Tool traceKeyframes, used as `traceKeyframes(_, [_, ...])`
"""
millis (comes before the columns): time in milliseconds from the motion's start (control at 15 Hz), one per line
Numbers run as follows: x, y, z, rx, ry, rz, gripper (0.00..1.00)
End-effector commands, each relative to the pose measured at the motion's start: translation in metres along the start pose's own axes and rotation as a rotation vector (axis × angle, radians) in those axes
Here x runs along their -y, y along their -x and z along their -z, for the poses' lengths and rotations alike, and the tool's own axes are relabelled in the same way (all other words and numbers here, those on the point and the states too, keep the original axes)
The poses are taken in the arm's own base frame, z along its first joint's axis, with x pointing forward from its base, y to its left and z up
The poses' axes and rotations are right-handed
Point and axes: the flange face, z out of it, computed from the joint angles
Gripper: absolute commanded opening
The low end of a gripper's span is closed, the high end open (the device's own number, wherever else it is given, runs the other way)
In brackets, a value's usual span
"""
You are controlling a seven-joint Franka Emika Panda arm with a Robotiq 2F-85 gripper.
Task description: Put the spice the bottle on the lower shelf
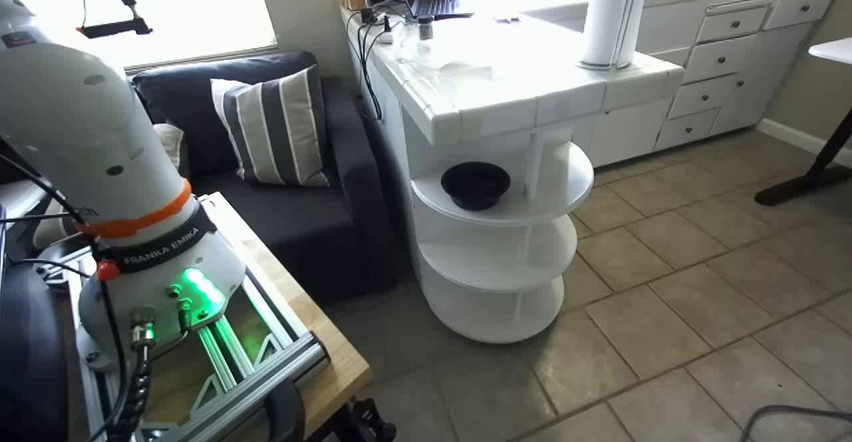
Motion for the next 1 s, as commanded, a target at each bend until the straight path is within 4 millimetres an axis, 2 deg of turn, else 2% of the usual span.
traceKeyframes(0, [0.0,0.0,0.001,0.001,0.0,0.0,1.0])
traceKeyframes(467, [0.0,0.0,0.001,0.001,0.0,0.0,1.0])
traceKeyframes(533, [0.002,-0.005,0.002,-0.011,0.008,-0.005,1.0])
traceKeyframes(667, [0.018,-0.025,0.008,-0.054,0.037,0.011,1.0])
traceKeyframes(933, [0.069,-0.081,0.021,-0.17,0.137,0.051,1.0])
